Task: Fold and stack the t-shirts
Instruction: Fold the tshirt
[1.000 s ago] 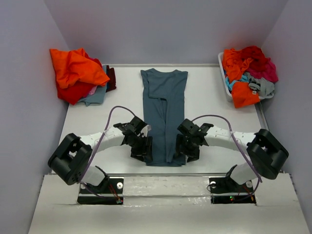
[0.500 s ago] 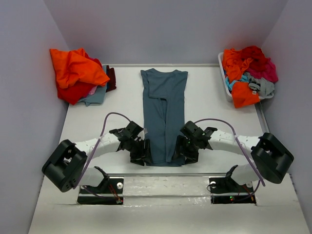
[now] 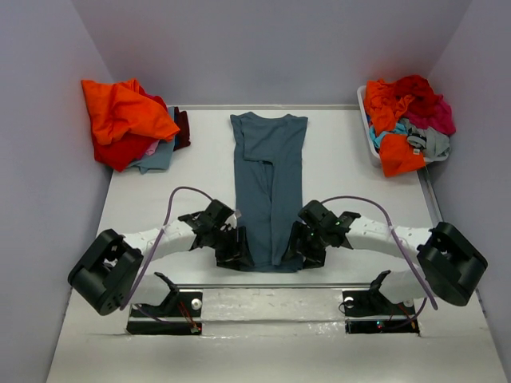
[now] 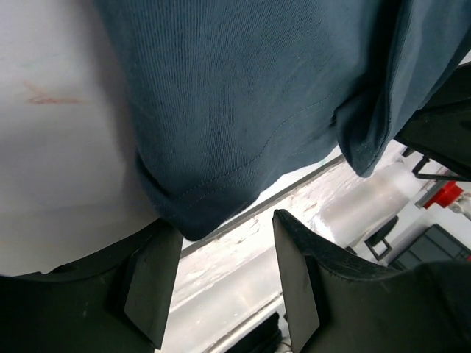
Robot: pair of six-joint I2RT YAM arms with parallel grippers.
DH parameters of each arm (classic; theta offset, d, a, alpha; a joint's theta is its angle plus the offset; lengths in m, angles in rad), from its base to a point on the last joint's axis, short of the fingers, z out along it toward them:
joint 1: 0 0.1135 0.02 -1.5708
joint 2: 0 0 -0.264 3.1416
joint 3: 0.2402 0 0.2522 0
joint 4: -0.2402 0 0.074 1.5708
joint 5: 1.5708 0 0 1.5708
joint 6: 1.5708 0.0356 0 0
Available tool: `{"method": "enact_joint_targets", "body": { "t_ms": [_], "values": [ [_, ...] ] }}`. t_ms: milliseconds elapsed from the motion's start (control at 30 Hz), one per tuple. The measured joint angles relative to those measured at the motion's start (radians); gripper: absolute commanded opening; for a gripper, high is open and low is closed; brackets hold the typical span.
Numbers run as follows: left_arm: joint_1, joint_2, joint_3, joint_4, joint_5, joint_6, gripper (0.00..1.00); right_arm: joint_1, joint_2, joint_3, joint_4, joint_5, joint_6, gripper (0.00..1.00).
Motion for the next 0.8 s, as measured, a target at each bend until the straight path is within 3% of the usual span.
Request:
{"method": "enact_joint_targets", "body": {
  "t_ms": [367, 567, 800],
  "values": [
    [0.040, 0.039, -0.016, 0.073, 0.059, -0.027, 0.64, 0.000, -0.038, -0.030, 0.003, 0.002, 0.021, 0.73],
    [0.055, 0.029, -0.026, 0.073, 0.064, -0.032, 0.61, 0.000, -0.038, -0.031, 0.003, 0.002, 0.021, 0.61],
    [0.060, 0.028, -0.033, 0.073, 0.063, -0.037, 0.58, 0.000, -0.019, -0.031, 0.017, 0.002, 0.021, 0.55]
  ]
}}
